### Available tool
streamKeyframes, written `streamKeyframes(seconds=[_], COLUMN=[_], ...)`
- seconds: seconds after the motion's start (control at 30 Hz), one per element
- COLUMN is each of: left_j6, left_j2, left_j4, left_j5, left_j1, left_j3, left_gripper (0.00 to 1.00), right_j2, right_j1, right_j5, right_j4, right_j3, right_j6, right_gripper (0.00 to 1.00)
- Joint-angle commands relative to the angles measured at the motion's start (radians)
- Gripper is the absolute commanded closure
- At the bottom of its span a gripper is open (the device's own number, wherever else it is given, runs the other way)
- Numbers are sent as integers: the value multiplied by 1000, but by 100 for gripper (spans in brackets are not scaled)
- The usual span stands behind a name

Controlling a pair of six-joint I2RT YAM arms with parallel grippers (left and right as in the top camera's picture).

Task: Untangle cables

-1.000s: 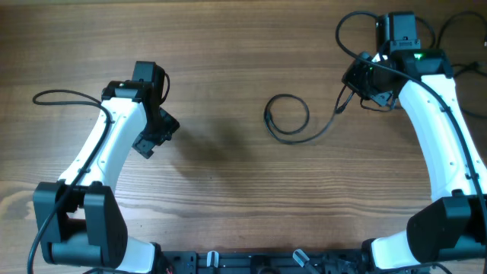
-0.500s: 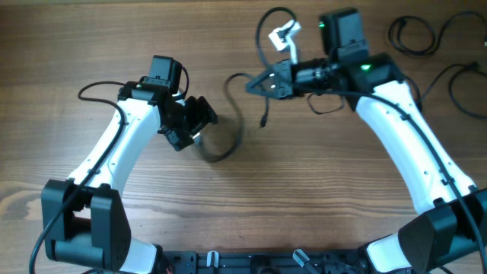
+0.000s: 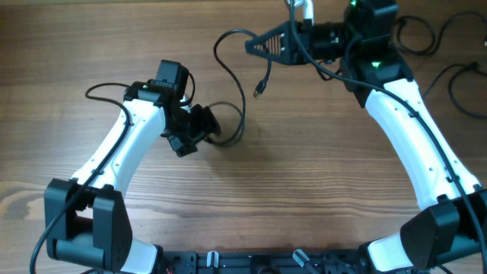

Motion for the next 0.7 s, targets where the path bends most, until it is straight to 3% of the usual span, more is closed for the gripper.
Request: streamKeyframes(seconds=[0.0, 0.13, 0.27, 0.33, 0.53, 0.67], left_j6=[44, 44, 21, 22, 26, 26], left_j2=[9, 9, 9, 9, 10, 10], left_j4=[26, 80, 102, 116, 124, 145], left_j5=[23, 11, -104, -106, -85, -82], left_j1=[-39, -37, -37, -37, -37, -37], left_j3=[4, 4, 4, 4, 4, 4], left_gripper=[26, 28, 30, 26, 27, 32], right_j2=[-13, -13, -13, -13, -13, -13], right_j1=[8, 8, 8, 9, 9, 26], right_j5=[-31, -110, -177, -192, -206, -210], right_j4=[100, 228, 332, 399, 660, 772], right_j3=[16, 16, 16, 16, 16, 16], right_j6=[182, 367, 545, 619, 844, 940], right_gripper=[96, 96, 96, 96, 95, 96])
